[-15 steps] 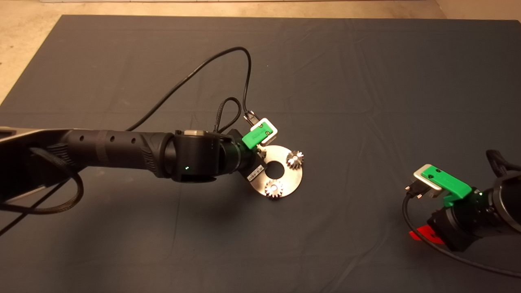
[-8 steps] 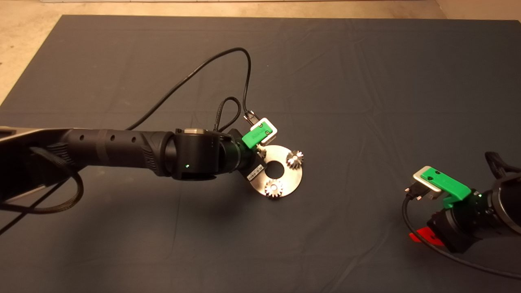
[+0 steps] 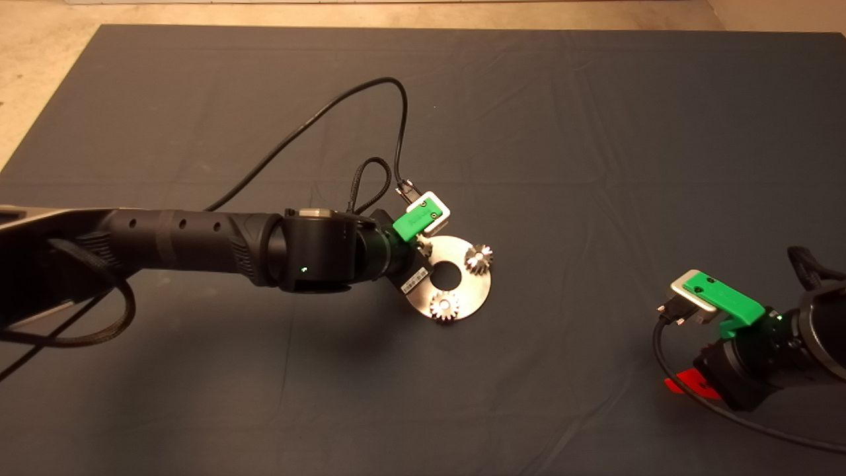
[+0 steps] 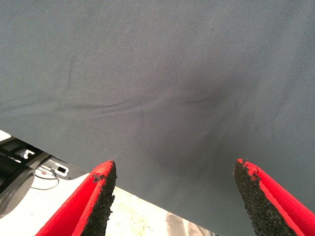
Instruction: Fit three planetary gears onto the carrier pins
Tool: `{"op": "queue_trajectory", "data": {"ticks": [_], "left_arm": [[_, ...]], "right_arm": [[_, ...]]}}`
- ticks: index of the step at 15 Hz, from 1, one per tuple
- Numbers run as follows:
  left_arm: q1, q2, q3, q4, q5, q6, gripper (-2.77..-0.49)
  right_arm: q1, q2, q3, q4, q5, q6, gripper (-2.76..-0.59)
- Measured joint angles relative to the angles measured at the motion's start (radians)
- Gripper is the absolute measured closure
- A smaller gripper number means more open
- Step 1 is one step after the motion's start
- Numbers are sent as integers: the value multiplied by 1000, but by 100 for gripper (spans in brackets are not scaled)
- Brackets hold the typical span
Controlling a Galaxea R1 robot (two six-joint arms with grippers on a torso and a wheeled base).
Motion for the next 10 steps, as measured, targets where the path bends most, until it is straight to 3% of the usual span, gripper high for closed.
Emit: {"op": "queue_trajectory", "data": {"ticks": [6, 10], "left_arm": [[0, -3, -2, -5, 14, 1, -116], [0, -5, -2, -7, 16, 1, -119]], "right_arm": [[0, 0, 0, 0, 0, 0, -176], [0, 2, 0, 0, 0, 0, -176]]}}
